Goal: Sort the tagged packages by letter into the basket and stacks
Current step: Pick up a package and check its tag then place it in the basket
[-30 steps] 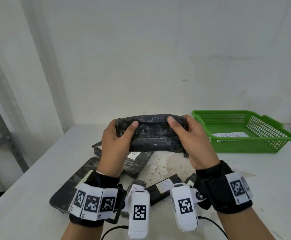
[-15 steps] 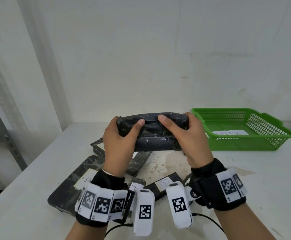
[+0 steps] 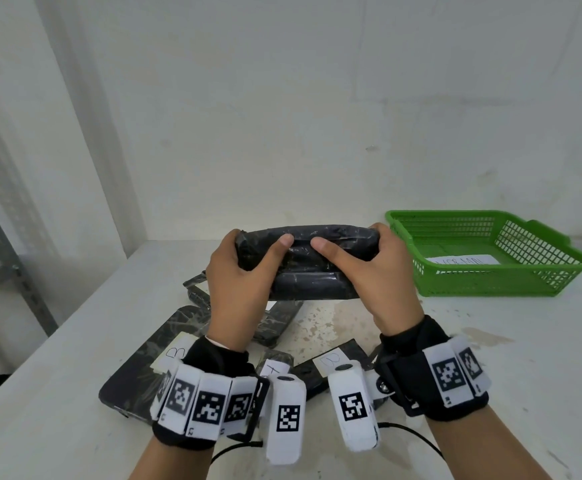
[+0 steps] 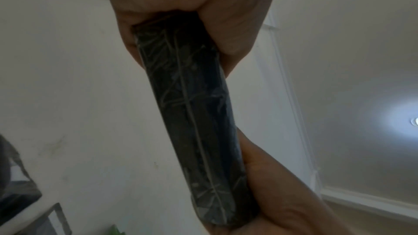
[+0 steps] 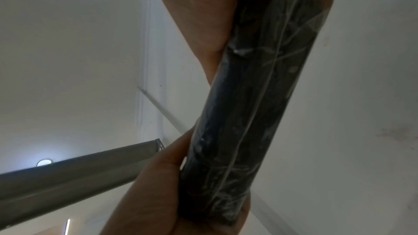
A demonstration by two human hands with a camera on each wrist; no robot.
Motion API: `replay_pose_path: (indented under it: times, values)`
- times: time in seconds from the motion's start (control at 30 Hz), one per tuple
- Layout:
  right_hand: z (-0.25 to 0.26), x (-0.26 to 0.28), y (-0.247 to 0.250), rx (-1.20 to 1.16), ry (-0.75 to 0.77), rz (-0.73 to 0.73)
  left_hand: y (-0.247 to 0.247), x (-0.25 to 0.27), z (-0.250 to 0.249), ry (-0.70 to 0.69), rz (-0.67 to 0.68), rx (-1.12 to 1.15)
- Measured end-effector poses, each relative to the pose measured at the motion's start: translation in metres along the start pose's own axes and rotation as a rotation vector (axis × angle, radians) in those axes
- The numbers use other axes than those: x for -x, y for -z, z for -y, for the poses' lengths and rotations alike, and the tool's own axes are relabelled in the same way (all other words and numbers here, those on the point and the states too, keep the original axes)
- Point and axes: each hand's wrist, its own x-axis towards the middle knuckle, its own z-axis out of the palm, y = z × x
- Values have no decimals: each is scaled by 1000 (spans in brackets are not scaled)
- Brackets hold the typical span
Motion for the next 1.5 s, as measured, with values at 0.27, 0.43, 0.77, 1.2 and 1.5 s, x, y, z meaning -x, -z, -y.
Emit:
replay_pose_path:
  times: [0.27, 0.43, 0.77, 1.2, 1.5]
  values:
    - [1, 0, -2, 2, 17, -1, 0, -2, 0, -1, -33, -14]
    - [0, -2, 1, 20, 42, 2, -1, -3, 0, 25, 8, 24]
    - [-10, 6, 4, -154, -350, 280, 10, -15, 1, 1, -48, 89]
    - [-6, -3, 8, -604, -333, 96, 7, -11, 17, 256, 153, 233]
    - [-2, -2, 8, -565, -344, 194, 8, -14, 13, 228, 73, 379]
